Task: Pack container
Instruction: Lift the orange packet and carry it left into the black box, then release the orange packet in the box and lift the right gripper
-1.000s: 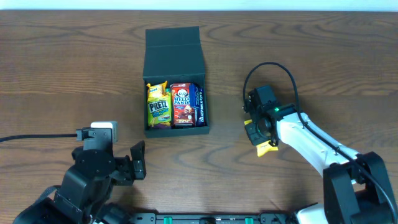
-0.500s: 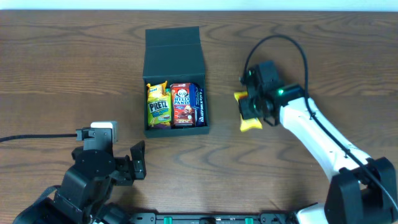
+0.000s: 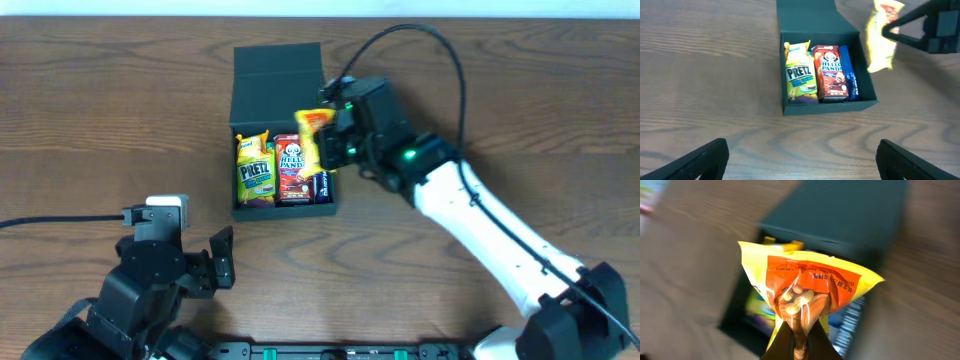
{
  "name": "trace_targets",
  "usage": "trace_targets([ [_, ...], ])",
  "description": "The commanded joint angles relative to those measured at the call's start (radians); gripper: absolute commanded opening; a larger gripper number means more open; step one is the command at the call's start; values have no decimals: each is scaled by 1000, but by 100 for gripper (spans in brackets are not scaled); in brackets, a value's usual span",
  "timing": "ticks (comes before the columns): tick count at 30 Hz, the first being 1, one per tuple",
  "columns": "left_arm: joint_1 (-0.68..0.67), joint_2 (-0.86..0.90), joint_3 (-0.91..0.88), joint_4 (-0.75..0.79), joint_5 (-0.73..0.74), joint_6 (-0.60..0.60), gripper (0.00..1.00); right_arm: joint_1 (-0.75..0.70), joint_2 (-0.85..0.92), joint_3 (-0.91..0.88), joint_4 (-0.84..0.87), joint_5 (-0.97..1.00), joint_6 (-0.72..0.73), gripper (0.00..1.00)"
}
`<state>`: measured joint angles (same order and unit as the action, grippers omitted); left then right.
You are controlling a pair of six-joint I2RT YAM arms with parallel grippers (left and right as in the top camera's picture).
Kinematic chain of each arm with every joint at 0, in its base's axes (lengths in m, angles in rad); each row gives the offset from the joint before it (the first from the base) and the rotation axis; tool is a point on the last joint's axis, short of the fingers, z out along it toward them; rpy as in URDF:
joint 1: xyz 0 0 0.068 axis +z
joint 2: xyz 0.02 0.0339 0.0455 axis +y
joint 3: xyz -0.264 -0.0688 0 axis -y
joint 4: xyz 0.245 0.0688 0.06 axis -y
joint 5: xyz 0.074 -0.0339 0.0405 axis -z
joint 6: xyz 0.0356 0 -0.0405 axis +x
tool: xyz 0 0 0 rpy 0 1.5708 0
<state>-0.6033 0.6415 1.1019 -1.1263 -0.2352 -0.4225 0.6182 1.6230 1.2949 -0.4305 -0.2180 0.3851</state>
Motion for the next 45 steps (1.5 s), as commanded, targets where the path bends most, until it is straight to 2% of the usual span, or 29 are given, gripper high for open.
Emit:
trace_targets([
  [1, 1, -2, 6, -4, 0, -11, 95, 60, 33, 15, 43, -18, 84, 1],
  [8, 1, -2, 6, -4, 0, -11, 95, 129, 149, 19, 154, -21, 203, 2],
  [11, 1, -2, 6, -4, 0, -11, 95, 154, 200, 42, 181, -26, 206, 2],
  [18, 1, -2, 6, -4, 0, -11, 95, 204, 322, 131, 161, -33, 206, 2],
  [28, 1, -2, 6, -4, 0, -11, 95, 208, 338, 140, 98, 46, 236, 1],
  [29, 1, -2, 6, -4, 0, -11, 95, 209, 340, 140, 98, 45, 236, 3],
  [30, 1, -2, 6, -4, 0, -11, 95, 209, 341, 140, 98, 45, 235, 14],
  [31, 1, -2, 6, -4, 0, -11, 95, 210, 341, 140, 98, 45, 235, 29],
  [35, 1, -2, 6, -4, 0, -11, 95, 209, 341, 141, 114, 18, 235, 45],
  [39, 1, -2, 6, -4, 0, -11, 95, 204, 340, 151, 116, -9, 233, 55],
  [45, 1, -2, 6, -4, 0, -11, 95, 167, 291, 193, 72, -63, 161, 55],
])
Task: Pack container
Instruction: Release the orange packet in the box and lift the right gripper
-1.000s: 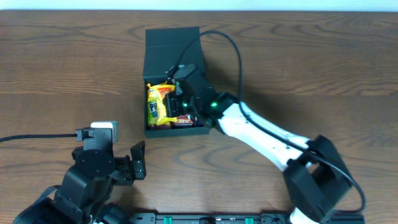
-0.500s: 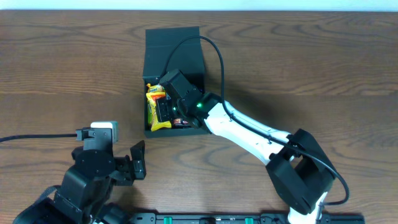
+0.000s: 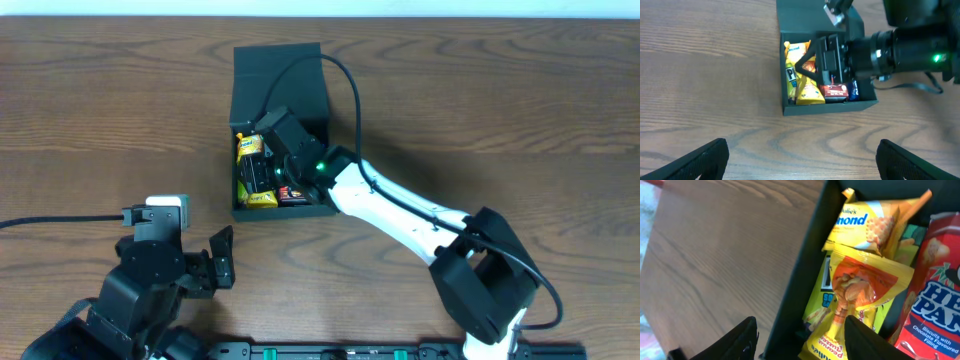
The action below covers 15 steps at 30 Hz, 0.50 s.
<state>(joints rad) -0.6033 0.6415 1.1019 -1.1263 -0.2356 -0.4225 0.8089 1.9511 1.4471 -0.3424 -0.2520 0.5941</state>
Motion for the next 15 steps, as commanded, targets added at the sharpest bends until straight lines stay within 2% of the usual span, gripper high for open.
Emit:
trace_targets([
  [1, 1, -2, 6, -4, 0, -11, 95, -30, -48, 50, -34, -28, -62, 55],
  [8, 1, -2, 6, -4, 0, -11, 95, -103, -109, 119, -312, 128, -79, 53],
  [15, 1, -2, 6, -4, 0, -11, 95, -156, -108, 121, -509, 282, -78, 52],
])
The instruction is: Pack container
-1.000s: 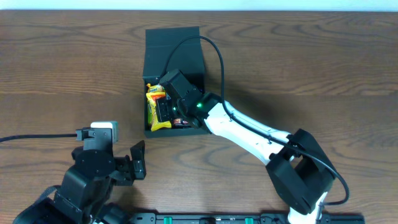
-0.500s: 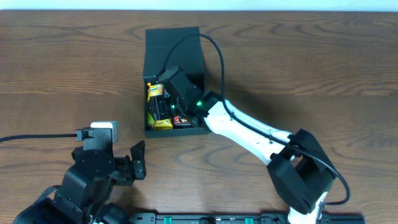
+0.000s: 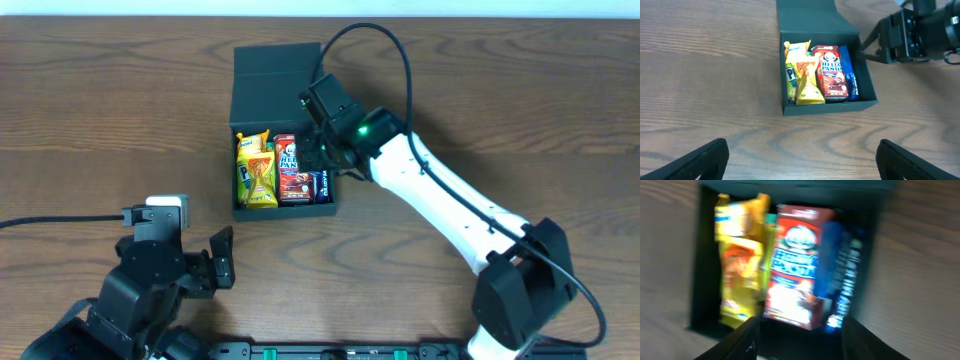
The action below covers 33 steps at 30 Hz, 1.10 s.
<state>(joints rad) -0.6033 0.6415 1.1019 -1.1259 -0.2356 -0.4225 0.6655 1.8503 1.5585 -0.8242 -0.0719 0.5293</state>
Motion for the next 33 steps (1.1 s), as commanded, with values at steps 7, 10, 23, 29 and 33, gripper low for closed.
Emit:
trace_targets([
  [7, 1, -2, 6, -4, 0, -11, 95, -17, 23, -18, -56, 136, -14, 47],
  [10, 1, -2, 6, -4, 0, -11, 95, -17, 55, -18, -57, 135, -13, 47],
  [23, 1, -2, 6, -4, 0, -11, 95, -19, 154, -18, -66, 144, -14, 12],
  [29, 1, -2, 6, -4, 0, -11, 95, -31, 154, -18, -83, 159, -14, 2],
  [33, 1, -2, 6, -4, 0, -11, 95, -52, 154, -18, -105, 158, -14, 1],
])
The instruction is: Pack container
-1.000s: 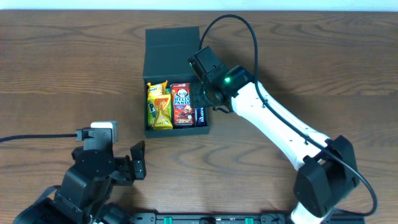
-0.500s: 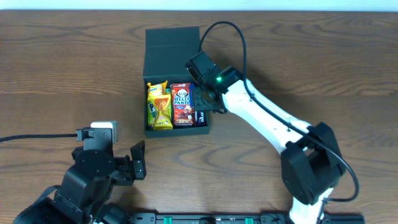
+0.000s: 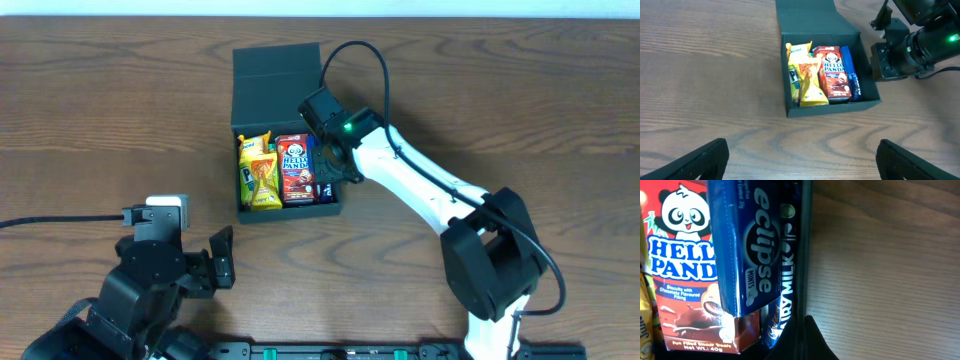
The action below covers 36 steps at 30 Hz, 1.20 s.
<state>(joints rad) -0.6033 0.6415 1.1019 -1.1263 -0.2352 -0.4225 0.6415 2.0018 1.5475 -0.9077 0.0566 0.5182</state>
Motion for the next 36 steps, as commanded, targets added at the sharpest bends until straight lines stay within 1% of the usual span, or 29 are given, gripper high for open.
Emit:
trace_targets([
  [1, 1, -2, 6, -4, 0, -11, 95, -34, 2, -7, -28, 30, -3, 1],
  [8, 1, -2, 6, -4, 0, -11, 95, -82, 2, -7, -73, 30, 3, 1],
  [15, 1, -2, 6, -4, 0, -11, 95, -117, 2, -7, -113, 30, 73, 1],
  [21, 1, -2, 6, -4, 0, -11, 95, -119, 2, -7, -122, 30, 88, 1],
  [24, 1, -2, 6, -4, 0, -11, 95, -118, 2, -7, -128, 29, 118, 1],
  [36, 1, -2, 6, -4, 0, -11, 95, -117, 2, -7, -137, 34, 131, 2],
])
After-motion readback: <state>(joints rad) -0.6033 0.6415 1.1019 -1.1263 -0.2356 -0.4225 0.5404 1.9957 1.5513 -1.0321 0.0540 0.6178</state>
